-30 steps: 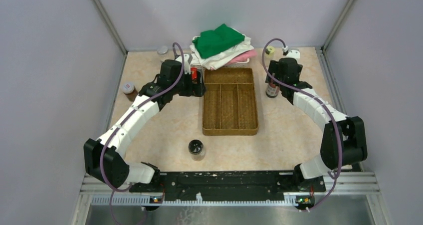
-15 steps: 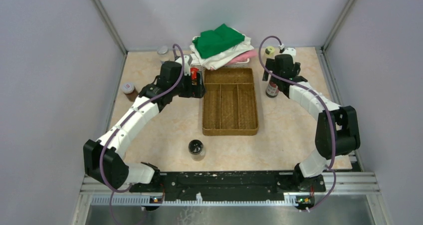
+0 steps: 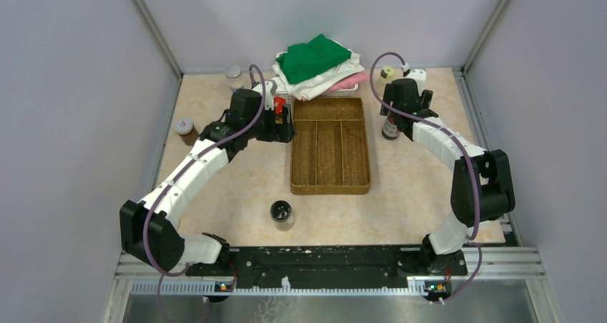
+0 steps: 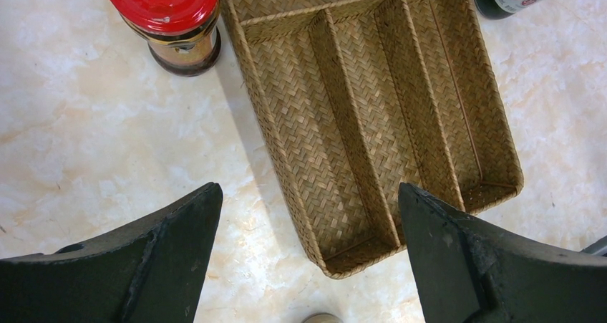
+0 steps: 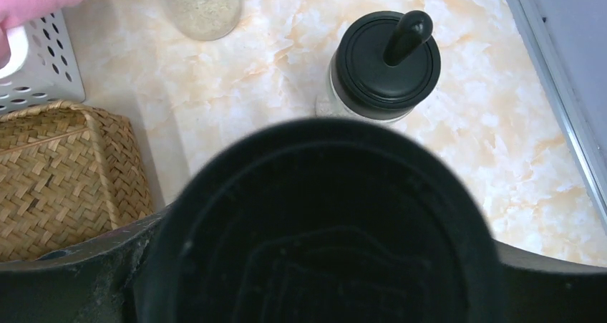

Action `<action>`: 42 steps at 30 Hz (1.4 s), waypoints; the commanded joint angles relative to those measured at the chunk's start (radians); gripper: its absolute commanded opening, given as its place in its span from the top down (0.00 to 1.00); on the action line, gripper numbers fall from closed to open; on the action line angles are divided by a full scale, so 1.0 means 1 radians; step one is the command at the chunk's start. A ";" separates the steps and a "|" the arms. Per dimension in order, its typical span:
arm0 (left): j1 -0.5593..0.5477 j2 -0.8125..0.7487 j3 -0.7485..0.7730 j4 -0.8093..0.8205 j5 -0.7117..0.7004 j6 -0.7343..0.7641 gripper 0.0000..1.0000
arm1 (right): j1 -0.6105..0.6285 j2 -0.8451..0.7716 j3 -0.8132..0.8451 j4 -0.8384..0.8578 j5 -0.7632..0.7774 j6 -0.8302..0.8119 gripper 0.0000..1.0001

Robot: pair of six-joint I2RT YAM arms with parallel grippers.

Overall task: Organize the condiment bottles
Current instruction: Pick up the bottle from the center of the board.

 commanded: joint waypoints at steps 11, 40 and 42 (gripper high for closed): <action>0.015 -0.093 -0.040 0.013 -0.013 0.039 0.01 | 0.089 0.117 0.084 0.075 0.122 0.000 0.13; 0.030 -0.100 -0.076 0.024 0.013 0.062 0.01 | 0.115 0.087 -0.060 0.165 0.183 0.002 0.81; 0.030 -0.103 -0.080 0.023 0.013 0.060 0.01 | 0.115 0.067 -0.061 0.175 0.173 -0.017 0.90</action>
